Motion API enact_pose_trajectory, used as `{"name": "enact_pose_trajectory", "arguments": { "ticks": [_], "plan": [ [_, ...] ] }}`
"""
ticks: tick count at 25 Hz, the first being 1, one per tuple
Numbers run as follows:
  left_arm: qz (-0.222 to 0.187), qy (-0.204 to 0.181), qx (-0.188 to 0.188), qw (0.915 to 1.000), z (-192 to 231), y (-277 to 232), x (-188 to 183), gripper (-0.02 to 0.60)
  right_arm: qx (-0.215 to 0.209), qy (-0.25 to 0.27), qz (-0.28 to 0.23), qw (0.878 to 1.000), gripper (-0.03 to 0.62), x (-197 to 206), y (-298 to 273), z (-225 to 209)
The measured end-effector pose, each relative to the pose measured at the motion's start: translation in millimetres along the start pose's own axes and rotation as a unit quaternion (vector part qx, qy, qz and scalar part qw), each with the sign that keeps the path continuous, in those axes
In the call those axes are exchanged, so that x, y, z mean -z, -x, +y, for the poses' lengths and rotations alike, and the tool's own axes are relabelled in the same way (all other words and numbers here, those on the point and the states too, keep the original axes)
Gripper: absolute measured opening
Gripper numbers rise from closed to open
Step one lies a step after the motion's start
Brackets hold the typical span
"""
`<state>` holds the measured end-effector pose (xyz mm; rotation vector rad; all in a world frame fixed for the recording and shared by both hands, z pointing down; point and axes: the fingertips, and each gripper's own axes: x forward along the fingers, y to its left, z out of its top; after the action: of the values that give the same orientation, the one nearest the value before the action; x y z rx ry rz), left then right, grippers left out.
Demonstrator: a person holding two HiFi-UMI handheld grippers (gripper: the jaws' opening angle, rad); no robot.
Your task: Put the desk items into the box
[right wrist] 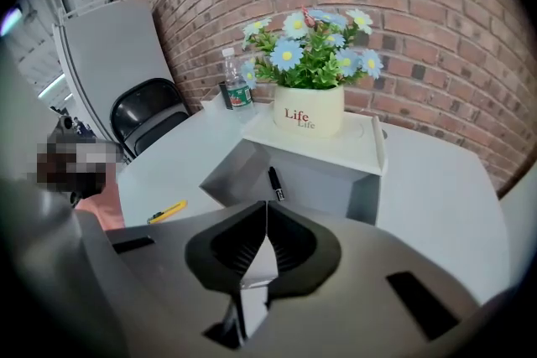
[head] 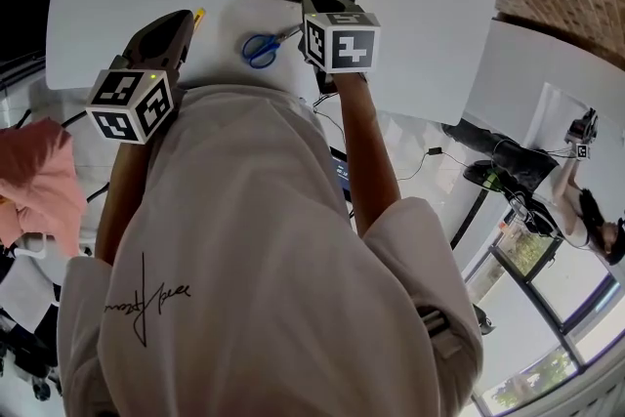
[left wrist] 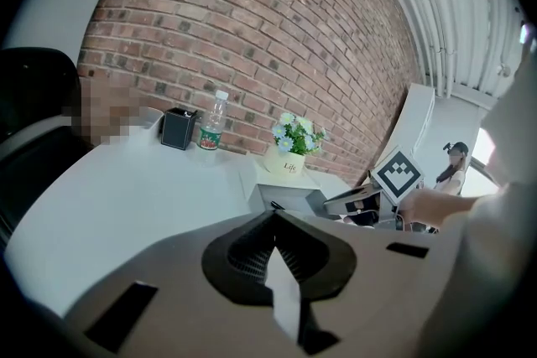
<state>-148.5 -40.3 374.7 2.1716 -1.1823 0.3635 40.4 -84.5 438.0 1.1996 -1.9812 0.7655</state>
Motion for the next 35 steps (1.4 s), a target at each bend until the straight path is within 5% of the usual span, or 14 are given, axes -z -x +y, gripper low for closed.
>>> {"name": "enact_pose_trajectory", "arguments": {
  "ticks": [24, 30, 35],
  "plan": [
    [0.004, -0.012, -0.011, 0.9999, -13.5, 19.1, 14.4, 0.005, -0.045, -0.070, -0.083, 0.993, 0.026, 36.6, 62.6, 36.6],
    [0.041, -0.019, -0.018, 0.9988, -10.1, 14.6, 33.8, 0.005, -0.063, -0.107, -0.087, 0.988, 0.026, 63.1, 72.1, 44.6],
    [0.088, -0.062, -0.026, 0.9938, -1.2, 4.9, 54.3, 0.006, -0.083, -0.118, -0.083, 0.986, 0.026, 81.0, 70.0, 58.5]
  ]
}}
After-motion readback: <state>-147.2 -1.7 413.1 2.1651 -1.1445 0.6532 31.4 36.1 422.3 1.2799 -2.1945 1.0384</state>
